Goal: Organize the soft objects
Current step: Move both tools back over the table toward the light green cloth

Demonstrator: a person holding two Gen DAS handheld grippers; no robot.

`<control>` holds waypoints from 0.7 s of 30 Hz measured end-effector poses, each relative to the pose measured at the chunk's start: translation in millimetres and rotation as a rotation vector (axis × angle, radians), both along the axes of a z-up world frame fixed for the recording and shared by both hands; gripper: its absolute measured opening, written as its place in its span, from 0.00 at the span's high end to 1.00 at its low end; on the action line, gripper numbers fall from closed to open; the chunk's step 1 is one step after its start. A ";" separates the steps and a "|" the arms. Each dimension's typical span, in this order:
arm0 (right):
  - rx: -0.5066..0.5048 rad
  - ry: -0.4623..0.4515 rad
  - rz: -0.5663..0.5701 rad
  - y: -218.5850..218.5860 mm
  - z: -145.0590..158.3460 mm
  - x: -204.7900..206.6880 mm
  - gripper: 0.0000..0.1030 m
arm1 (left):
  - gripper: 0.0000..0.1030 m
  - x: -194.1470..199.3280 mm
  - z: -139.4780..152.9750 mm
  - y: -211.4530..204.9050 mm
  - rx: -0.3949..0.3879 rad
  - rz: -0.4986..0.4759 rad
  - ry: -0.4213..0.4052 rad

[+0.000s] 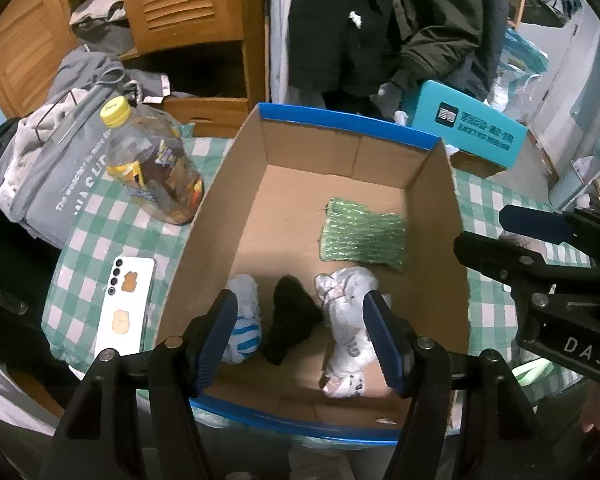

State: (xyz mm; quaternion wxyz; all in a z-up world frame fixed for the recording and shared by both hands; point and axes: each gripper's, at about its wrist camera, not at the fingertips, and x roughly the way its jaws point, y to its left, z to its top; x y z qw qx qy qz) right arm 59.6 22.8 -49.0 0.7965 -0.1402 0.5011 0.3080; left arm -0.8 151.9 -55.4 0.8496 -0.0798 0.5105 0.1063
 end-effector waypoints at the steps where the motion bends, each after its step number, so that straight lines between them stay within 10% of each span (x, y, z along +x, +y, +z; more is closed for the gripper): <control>1: 0.000 0.000 -0.003 -2.6 0.0 0.1 0.44 | 0.35 0.4 0.5 -2.3 0.001 -0.005 -0.001; 21: -0.006 -0.008 -0.094 -70.2 3.9 -0.9 0.42 | 0.31 10.5 10.8 -54.0 0.017 -0.109 -0.022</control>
